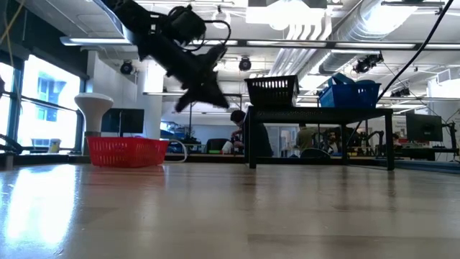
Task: Pick & Place Office Desk Supplies
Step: Adjust the black bin on the shelf
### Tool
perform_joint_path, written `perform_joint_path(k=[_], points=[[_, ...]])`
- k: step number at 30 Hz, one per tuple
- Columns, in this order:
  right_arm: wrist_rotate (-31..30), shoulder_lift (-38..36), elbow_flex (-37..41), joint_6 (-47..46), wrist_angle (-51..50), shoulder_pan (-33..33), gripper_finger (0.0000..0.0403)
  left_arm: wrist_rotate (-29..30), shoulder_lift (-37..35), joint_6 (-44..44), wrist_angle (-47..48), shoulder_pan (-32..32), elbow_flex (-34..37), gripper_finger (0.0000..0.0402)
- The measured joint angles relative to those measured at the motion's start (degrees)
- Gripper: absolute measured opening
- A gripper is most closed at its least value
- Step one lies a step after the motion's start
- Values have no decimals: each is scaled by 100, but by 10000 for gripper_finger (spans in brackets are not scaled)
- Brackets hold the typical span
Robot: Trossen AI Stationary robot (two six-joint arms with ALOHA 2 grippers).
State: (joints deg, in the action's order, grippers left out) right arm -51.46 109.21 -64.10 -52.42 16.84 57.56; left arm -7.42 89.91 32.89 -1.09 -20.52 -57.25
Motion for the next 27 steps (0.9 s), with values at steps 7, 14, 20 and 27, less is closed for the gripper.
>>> perform_joint_path(k=[7, 14, 20, 27], points=[[69, -2, 0, 388, 9, -247, 251, 913, -554, -307, 2210, 413, 0, 0], [-175, -265, 4, 2713, 69, -793, 247, 821, -1357, -914, 2969, 1216, 7, 0], [-821, -1263, 3, 5002, 81, -1293, 220, 846, -2425, -1389, 3043, 1464, 4, 0], [193, -2590, -5, 5303, -2042, -2593, 212, 848, -2934, -1969, 3516, 1559, 4, 0]])
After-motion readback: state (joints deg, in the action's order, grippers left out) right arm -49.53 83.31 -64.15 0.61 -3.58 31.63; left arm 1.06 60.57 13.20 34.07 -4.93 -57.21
